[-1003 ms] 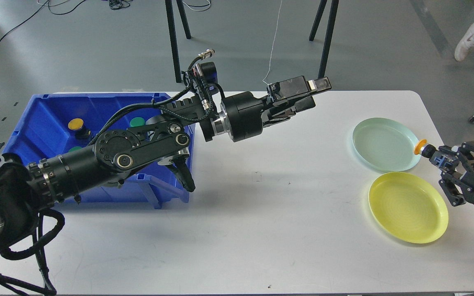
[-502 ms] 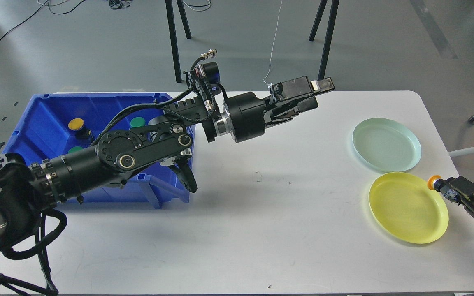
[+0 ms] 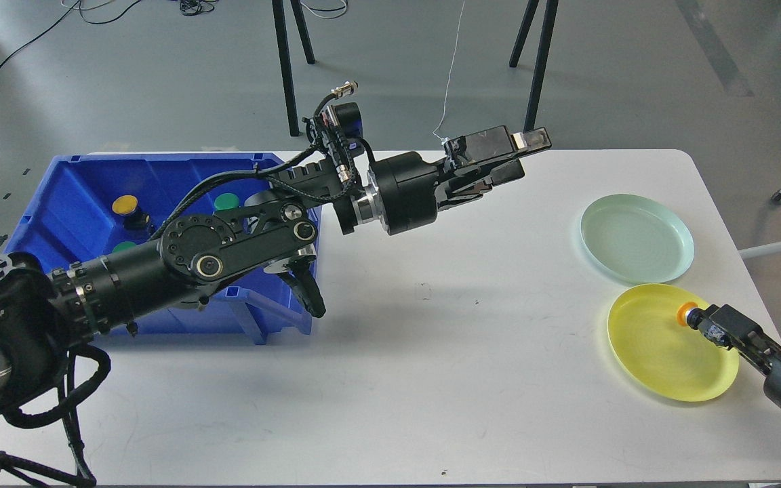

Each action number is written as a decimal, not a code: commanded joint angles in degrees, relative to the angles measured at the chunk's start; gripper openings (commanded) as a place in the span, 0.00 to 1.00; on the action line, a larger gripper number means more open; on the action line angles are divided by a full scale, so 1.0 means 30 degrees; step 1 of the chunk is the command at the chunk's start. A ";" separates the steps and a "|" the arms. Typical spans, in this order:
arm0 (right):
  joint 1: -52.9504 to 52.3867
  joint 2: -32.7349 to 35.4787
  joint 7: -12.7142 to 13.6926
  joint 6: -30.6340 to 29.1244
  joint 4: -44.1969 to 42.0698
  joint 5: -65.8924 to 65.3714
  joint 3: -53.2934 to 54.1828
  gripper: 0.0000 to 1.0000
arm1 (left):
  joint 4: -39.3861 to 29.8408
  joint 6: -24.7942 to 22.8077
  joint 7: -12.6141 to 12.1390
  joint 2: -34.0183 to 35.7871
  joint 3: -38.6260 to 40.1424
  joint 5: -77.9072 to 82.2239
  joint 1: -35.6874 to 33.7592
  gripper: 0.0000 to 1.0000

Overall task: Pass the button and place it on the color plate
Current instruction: 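Lower the button onto the yellow plate and open the right gripper, then raise the right gripper and swing the left gripper back over the bin, then grasp a green-capped button in the bin with the left gripper, then extend the left gripper with the green button toward the right gripper, then close the right gripper on the green button held by the left gripper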

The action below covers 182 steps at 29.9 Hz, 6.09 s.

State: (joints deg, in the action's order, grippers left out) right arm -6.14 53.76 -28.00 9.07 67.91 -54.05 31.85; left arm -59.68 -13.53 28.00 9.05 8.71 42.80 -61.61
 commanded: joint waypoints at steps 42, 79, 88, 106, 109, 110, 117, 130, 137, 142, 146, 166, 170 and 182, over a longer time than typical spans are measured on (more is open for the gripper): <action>-0.4076 -0.3651 -0.0001 -1.2356 0.3323 1.8543 0.7667 0.97 | -0.6738 -0.0146 -0.0002 1.4875 -0.5853 0.4302 -0.2981 0.91; -0.2552 -0.3827 -0.0001 -1.2356 0.2647 1.8573 0.7666 0.97 | 0.5742 -0.1788 -0.0002 1.1807 -1.5119 0.9230 -0.3019 0.89; -0.2523 -0.3856 -0.0001 -1.2356 0.2589 1.8573 0.7607 0.97 | 0.6473 -0.1700 -0.0002 1.1515 -1.4914 0.9201 -0.2550 0.52; -0.2171 -0.3856 -0.0001 -1.2356 0.2501 1.8543 0.7666 0.97 | 0.4257 -0.1904 -0.0002 1.2359 -1.2490 0.9055 -0.3512 0.07; -0.2171 -0.3856 -0.0001 -1.2356 0.2501 1.8543 0.7753 0.97 | 0.0016 -0.3216 -0.0002 1.5488 -0.9768 0.9025 -0.5296 0.07; -0.2171 -0.3856 -0.0001 -1.2356 0.2501 1.8572 0.7783 0.97 | -0.1306 -0.3949 -0.0002 1.6311 -0.8685 0.8967 -0.5999 0.07; -0.2084 -0.3302 -0.0001 -1.2356 0.2501 1.8543 0.7871 0.97 | -0.6911 -0.4822 -0.0002 1.6531 -0.2495 0.1593 -0.5656 0.07; -0.0033 0.0302 -0.0001 -1.2356 0.5777 1.6582 0.6791 0.97 | -0.0909 -0.0060 -0.0002 0.2550 -0.1527 0.0995 -0.0499 0.08; -0.1346 -0.0949 -0.0001 -1.1640 0.6983 1.4505 0.5265 0.96 | -0.0938 0.0146 -0.0002 0.2491 -0.1380 0.1525 -0.0499 0.08; -0.3106 -0.4788 -0.0001 -1.0203 0.6983 1.2861 0.4561 0.96 | -0.0996 0.0116 -0.0002 0.2549 -0.1320 0.1525 -0.0469 0.08; -0.3693 -0.5994 -0.0001 -0.8622 0.6750 1.2188 0.4153 0.96 | -0.0997 0.0087 -0.0002 0.2637 -0.1320 0.1525 -0.0440 0.08; -0.4778 -0.8163 -0.0001 -0.6978 0.6661 1.1893 0.2480 0.68 | -0.0997 0.0058 -0.0002 0.2579 -0.1261 0.1525 -0.0411 0.08; -0.4720 -0.8163 -0.0001 -0.6860 0.6690 1.1864 0.2451 0.33 | -0.0997 0.0058 -0.0002 0.2637 -0.1261 0.1496 -0.0411 0.08; -0.4632 -0.8105 -0.0001 -0.6480 0.6895 1.1922 0.2597 0.00 | -0.0997 0.0087 -0.0002 0.2637 -0.1261 0.1496 -0.0382 0.08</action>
State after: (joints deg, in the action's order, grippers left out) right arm -20.03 29.50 -28.04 -11.05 88.53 -18.45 39.59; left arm -62.64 -13.37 27.99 16.96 4.91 47.29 -62.82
